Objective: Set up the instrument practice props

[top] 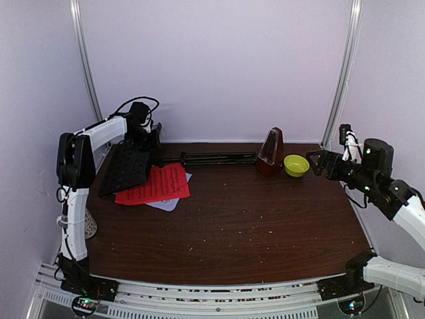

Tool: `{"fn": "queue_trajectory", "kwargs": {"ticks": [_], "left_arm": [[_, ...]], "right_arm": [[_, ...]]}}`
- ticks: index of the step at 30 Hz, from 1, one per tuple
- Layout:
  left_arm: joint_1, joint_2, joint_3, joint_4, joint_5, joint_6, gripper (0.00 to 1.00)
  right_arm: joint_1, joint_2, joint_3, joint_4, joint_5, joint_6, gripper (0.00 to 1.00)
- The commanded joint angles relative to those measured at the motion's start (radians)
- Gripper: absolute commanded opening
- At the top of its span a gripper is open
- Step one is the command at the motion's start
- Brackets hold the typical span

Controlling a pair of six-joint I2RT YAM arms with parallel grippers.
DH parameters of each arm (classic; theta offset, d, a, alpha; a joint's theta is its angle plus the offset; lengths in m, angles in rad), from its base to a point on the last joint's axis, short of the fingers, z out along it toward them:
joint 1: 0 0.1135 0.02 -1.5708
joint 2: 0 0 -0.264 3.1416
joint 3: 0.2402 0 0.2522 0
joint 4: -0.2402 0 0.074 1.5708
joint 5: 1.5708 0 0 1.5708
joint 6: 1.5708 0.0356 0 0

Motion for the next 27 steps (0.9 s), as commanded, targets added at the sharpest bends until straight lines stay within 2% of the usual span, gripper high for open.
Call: {"fn": "queue_trajectory", "kwargs": {"ticks": [1, 6, 11, 16, 27], "left_arm": [[0.0, 0.042, 0.048, 0.027, 0.024, -0.015, 0.41], [-0.001, 0.075, 0.056, 0.027, 0.001, -0.01, 0.3], [-0.004, 0.075, 0.071, 0.021, -0.016, -0.01, 0.11], [-0.007, 0.072, 0.131, -0.025, -0.069, -0.002, 0.0], [-0.011, -0.013, 0.239, -0.046, -0.154, 0.056, 0.0]], "right_arm": [[-0.008, -0.009, -0.02, 0.045, 0.005, 0.029, 1.0], [-0.008, -0.003, -0.021, 0.05, -0.001, 0.039, 1.0], [-0.007, 0.0, -0.019, 0.061, -0.004, 0.046, 1.0], [-0.009, 0.006, -0.013, 0.063, -0.022, 0.052, 1.0], [-0.008, -0.054, -0.035, 0.075, -0.044, 0.044, 1.0]]}}
